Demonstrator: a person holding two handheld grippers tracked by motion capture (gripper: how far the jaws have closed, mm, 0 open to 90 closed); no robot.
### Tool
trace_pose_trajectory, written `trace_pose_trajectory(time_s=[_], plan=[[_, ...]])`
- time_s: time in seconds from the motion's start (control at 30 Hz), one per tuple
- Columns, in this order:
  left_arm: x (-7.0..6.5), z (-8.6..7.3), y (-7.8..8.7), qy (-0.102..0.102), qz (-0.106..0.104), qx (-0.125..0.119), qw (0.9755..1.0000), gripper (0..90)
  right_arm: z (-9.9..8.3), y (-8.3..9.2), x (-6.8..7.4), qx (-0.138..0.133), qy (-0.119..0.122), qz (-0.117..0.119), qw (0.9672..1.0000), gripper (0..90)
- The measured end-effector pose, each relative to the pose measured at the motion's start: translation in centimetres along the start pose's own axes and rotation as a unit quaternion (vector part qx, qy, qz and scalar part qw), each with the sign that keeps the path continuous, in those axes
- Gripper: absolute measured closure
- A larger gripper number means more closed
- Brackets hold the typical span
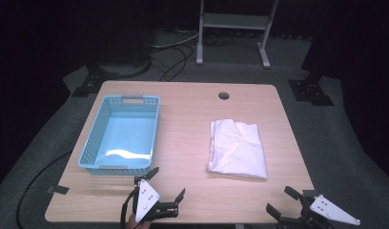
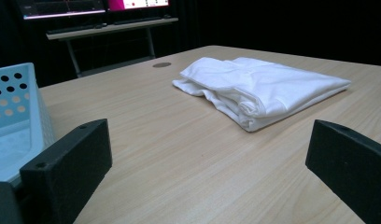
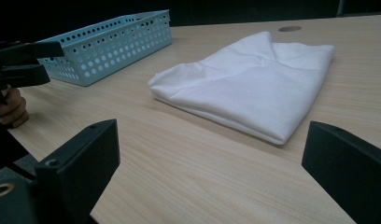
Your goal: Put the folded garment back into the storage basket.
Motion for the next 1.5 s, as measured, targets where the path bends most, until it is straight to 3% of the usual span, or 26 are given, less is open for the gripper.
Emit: trace_pose_trajectory(time_s=[0.3, 0.93, 1.33, 1.5], plan=[[0.0, 0.0, 0.2, 0.0, 0.001, -0.006, 1.0, 0.0, -0.2, -1.0, 0.3, 0.004, -0.009, 0.01, 0.9999, 4.0], [-0.1, 0.0, 0.0, 0.002, -0.012, -0.001, 0.9999, 0.0, -0.2, -3.7, 1.1, 0.017, -0.004, 0.021, 0.9996, 3.9], [0.0, 0.0, 0.2, 0.007, -0.011, -0.007, 0.9999, 0.0, 0.5, -3.9, -0.1, 0.011, -0.009, 0.005, 0.9999, 4.1], [0.0, 0.0, 0.1, 0.006, -0.013, -0.002, 0.9999, 0.0, 1.0, -4.0, -0.2, 0.008, 0.0, 0.004, 1.0, 4.5]])
Point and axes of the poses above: each handheld gripper's, and its own axes: y roughly backward along the jaws, z roughly out of its top, x roughly to its left, the point moved 7 cm from there along -y, roughly forward along the jaws, and after that the axes turned 4 degrees about z, right-handed, at the moved point
